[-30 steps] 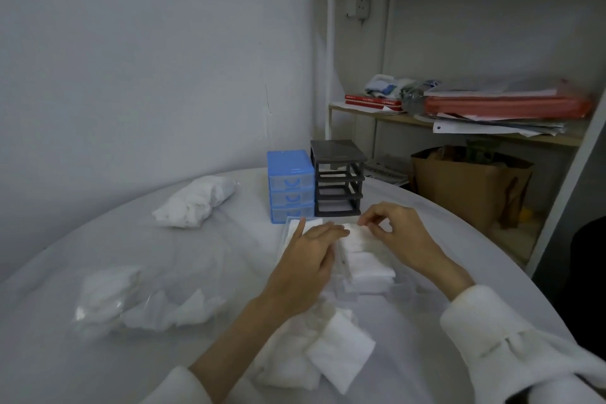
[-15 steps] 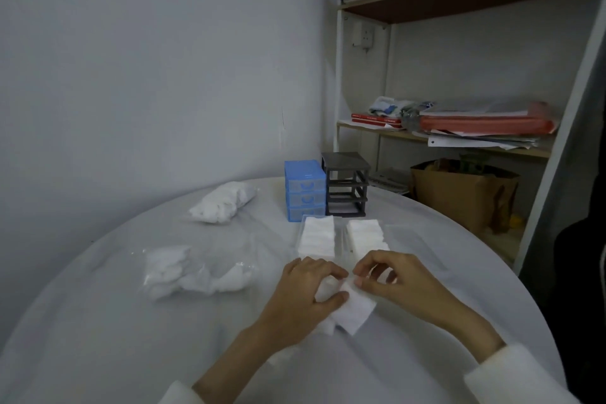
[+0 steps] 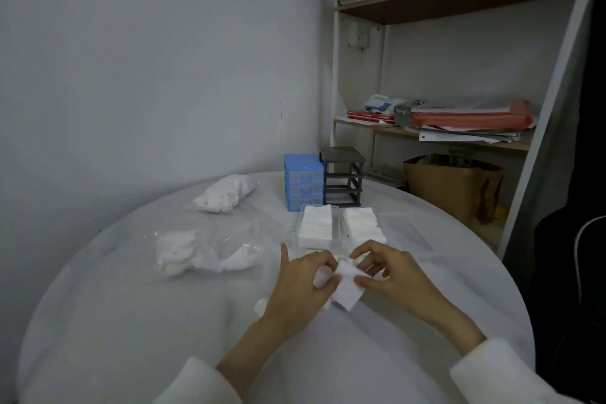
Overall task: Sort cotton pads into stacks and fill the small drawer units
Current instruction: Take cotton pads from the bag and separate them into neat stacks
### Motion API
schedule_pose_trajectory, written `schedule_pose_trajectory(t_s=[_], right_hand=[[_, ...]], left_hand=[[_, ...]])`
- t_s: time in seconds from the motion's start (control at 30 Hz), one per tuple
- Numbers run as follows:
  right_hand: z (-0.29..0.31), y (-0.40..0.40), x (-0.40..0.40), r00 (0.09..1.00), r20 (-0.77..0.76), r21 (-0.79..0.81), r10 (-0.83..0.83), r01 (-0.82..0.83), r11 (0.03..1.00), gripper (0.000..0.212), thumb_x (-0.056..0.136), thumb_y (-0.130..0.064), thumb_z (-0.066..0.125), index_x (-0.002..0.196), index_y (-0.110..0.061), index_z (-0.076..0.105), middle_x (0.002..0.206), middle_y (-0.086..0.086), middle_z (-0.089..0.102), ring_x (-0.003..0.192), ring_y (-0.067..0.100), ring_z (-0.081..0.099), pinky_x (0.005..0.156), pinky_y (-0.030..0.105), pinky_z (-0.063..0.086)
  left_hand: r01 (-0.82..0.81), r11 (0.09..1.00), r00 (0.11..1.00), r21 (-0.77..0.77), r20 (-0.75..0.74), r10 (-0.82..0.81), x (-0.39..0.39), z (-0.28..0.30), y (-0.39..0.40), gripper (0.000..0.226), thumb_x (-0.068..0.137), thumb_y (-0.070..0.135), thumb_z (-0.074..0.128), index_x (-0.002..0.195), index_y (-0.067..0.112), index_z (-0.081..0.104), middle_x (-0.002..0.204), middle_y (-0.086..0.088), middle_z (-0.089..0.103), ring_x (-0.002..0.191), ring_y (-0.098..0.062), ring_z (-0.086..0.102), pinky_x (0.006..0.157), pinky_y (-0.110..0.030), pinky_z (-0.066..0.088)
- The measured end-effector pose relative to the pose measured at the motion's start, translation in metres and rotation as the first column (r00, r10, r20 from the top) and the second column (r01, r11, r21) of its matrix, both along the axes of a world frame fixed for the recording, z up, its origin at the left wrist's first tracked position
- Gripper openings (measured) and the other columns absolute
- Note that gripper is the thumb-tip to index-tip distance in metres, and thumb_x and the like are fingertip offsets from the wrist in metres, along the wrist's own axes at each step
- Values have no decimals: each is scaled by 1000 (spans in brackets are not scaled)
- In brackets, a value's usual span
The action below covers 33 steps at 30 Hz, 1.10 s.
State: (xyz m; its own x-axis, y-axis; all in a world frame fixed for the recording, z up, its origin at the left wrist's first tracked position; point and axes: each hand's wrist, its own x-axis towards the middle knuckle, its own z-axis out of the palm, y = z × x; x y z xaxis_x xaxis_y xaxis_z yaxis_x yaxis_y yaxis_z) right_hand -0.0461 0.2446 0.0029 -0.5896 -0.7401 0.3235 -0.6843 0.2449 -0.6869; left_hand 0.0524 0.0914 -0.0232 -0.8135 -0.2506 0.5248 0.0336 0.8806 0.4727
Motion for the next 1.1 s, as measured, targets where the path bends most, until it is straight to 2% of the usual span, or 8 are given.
schedule_pose_trajectory(t_s=[0.2,0.27,0.33,0.4,0.53,0.9,1.0,1.1], right_hand=[[2,1,-2,999,43,-71,-4,7,997,15,80,-21,72,86,-31,64,78,-7,68,73,1,60,66,13,47],[3,1,-3,997,81,-96,-6,14,995,12,76,-26,75,85,-25,67,79,-5,69,73,4,62,68,19,51],[4,1,-3,995,102,-124,-6,18,992,11,75,-26,76,83,-21,70,79,-4,70,74,5,62,70,21,52],[6,2,-3,992,126,-169,-10,31,985,8,75,-22,77,81,-20,71,78,-3,69,74,4,61,70,19,50],[12,1,-4,986,154,-217,-58,91,972,22,72,-1,76,79,-20,67,75,-4,62,71,7,58,64,15,48],[27,-8,4,927,374,-377,26,126,918,16,79,-1,69,87,-15,66,86,-2,65,75,6,62,69,16,54],[28,-12,7,895,439,-408,83,116,905,10,81,2,64,91,0,65,90,6,65,75,10,64,68,19,56],[26,-17,9,896,438,-363,70,105,926,10,81,2,66,88,-5,65,87,8,65,78,15,64,66,19,55]], left_hand=[[55,981,994,185,-99,-37,2,4,1,15,81,42,51,70,33,45,73,15,61,78,-2,57,111,-30,5],[106,939,987,326,-149,-59,4,8,0,13,81,38,55,72,28,52,74,14,62,78,-3,57,103,-27,24],[206,835,969,510,-224,-102,7,15,-2,12,79,27,59,72,18,56,72,10,62,74,-5,58,79,-21,44],[275,675,953,685,-287,-97,9,24,-3,12,82,10,60,71,9,55,65,9,60,66,-4,57,64,-15,44],[231,481,966,846,-258,-11,9,29,-14,24,89,-2,50,69,11,50,62,7,57,61,-5,53,60,-14,41],[68,640,956,765,-234,179,4,10,-20,10,90,5,58,88,12,66,80,-3,72,76,-12,65,72,-23,51],[92,593,964,800,-220,148,5,11,-19,14,90,3,58,87,12,68,81,-4,73,79,-17,68,76,-29,54],[161,475,975,865,-215,61,6,14,-14,13,88,-1,58,86,6,68,77,-4,73,73,-15,68,66,-23,55]])
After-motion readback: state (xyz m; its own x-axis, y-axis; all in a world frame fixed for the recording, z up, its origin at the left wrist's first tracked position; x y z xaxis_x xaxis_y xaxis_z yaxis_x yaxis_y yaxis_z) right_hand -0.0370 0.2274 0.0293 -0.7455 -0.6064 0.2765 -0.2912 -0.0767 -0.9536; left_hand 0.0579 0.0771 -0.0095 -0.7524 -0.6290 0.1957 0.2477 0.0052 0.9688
